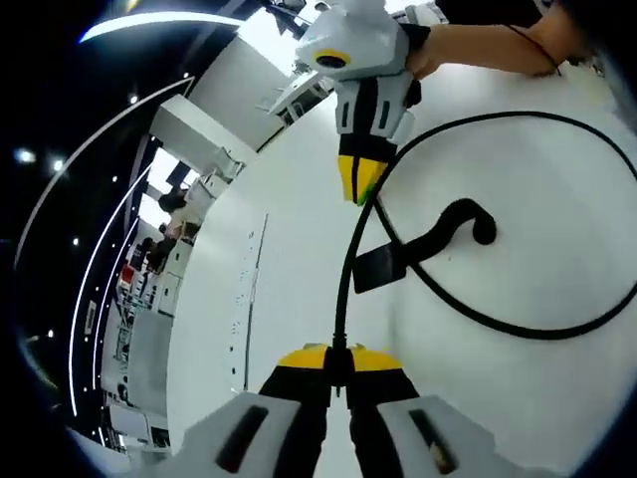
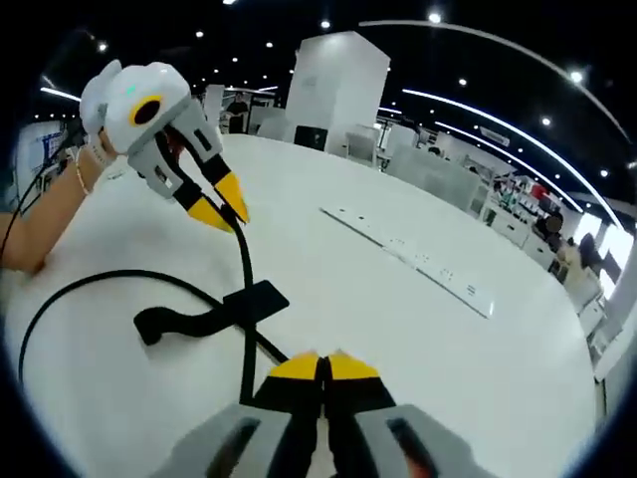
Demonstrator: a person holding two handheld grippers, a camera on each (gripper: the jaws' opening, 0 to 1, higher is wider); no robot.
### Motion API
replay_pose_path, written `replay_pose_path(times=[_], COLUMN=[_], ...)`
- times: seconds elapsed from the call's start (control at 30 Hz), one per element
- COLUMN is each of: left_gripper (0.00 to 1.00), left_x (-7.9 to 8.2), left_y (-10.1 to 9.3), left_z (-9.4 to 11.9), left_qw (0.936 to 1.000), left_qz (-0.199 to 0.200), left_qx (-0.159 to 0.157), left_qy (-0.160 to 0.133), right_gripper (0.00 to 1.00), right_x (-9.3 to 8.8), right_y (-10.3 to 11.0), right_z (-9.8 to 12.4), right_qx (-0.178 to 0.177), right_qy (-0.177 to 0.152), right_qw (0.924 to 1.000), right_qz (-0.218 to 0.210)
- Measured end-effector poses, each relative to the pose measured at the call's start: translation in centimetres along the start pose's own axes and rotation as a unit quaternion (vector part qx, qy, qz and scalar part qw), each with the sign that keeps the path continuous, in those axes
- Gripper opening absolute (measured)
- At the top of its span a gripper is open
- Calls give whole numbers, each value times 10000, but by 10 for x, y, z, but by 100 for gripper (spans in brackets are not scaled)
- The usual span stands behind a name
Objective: Find the charging cable on the desk, coil it up and secure with Velcro.
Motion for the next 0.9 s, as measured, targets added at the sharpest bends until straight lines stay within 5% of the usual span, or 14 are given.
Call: replay_pose_path(times=[0.53,0.9], left_gripper=[7,7], left_x=[-45,-48], left_y=[-19,-22], left_z=[35,35], left_qw=[9952,9928], left_qz=[557,791], left_qx=[-266,-309], left_qy=[764,847], right_gripper=[3,3], right_x=[-3,-4], right_y=[3,4], right_z=[3,3], right_qx=[109,118], right_qy=[95,123], right_qw=[9999,9998], right_qz=[45,128])
Point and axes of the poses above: the point that each gripper's makers call its tool centre point, and the gripper's own axes: z roughly backward along the fingers, y roughly to its left, x roughly out of its top, the point moved 6 cm from there along z, roughly backward along the fingers, and after that the axes turned 9 degrees about x, right-handed, at the moved point
